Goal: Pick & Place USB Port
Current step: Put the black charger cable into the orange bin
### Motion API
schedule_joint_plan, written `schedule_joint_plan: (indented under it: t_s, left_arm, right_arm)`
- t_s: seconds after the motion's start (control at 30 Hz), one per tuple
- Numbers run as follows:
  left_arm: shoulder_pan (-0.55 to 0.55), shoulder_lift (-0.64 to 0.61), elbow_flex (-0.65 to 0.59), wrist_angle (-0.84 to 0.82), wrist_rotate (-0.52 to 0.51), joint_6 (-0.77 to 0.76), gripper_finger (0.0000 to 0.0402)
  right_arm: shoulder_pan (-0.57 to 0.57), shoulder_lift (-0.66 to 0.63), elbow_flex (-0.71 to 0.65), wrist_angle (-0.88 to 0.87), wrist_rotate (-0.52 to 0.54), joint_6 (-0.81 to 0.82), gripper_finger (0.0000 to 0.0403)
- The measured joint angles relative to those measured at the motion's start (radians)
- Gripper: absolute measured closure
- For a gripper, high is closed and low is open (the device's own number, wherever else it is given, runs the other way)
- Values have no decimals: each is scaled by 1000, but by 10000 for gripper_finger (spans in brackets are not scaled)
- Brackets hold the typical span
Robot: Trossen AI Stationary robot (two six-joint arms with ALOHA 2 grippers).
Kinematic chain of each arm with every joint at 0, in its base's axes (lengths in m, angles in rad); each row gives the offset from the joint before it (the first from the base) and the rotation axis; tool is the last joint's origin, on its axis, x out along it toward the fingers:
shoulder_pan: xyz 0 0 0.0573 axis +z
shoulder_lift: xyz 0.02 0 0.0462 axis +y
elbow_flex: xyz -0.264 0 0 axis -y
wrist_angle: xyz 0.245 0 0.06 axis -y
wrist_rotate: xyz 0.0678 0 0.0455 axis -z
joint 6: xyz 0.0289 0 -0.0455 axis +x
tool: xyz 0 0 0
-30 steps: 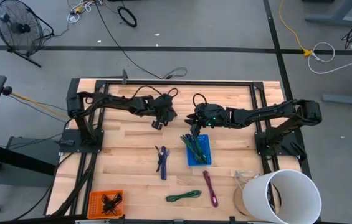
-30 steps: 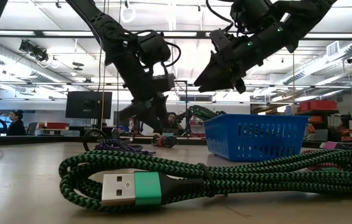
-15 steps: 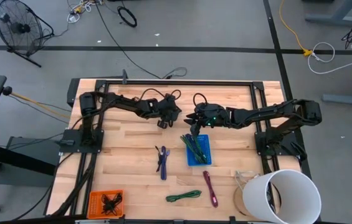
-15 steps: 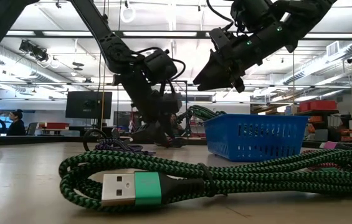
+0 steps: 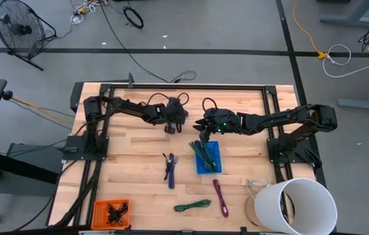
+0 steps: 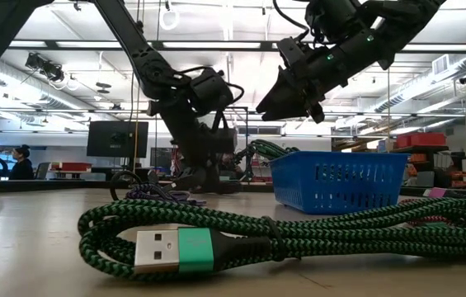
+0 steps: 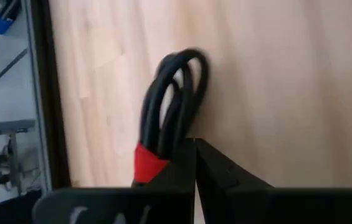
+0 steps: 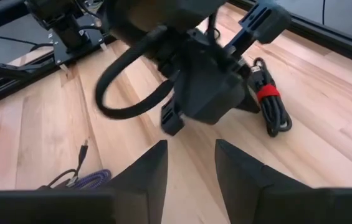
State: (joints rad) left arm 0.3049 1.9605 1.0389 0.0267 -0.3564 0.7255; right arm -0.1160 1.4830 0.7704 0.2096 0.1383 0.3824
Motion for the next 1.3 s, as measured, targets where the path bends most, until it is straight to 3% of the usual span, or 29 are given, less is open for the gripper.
schedule_joint_plan:
  t_s: [0.1,0.33,0.53,0.87,1.07,1.3]
  left_arm:
    - [-26,-10,0,-3,14,-4,398]
    - [-110,-21,1,15,-144,64,374]
    - [-97,-24,1,88,-138,109,353]
    - [-15,-24,1,81,-17,-30,255]
    - [-9,-24,1,81,-4,22,187]
    - [61,-19,1,82,160,-13,168]
  right_arm:
    - [0,0,0,-1,0,0,271]
    - [0,0,0,-3,0,-2,271]
    - [1,0,0,-2,0,0,271]
    - [3,0,0,-2,0,-3,271]
    - [2,0,0,-2,1,-3,271]
    - [2,0,0,-2,1,-3,271]
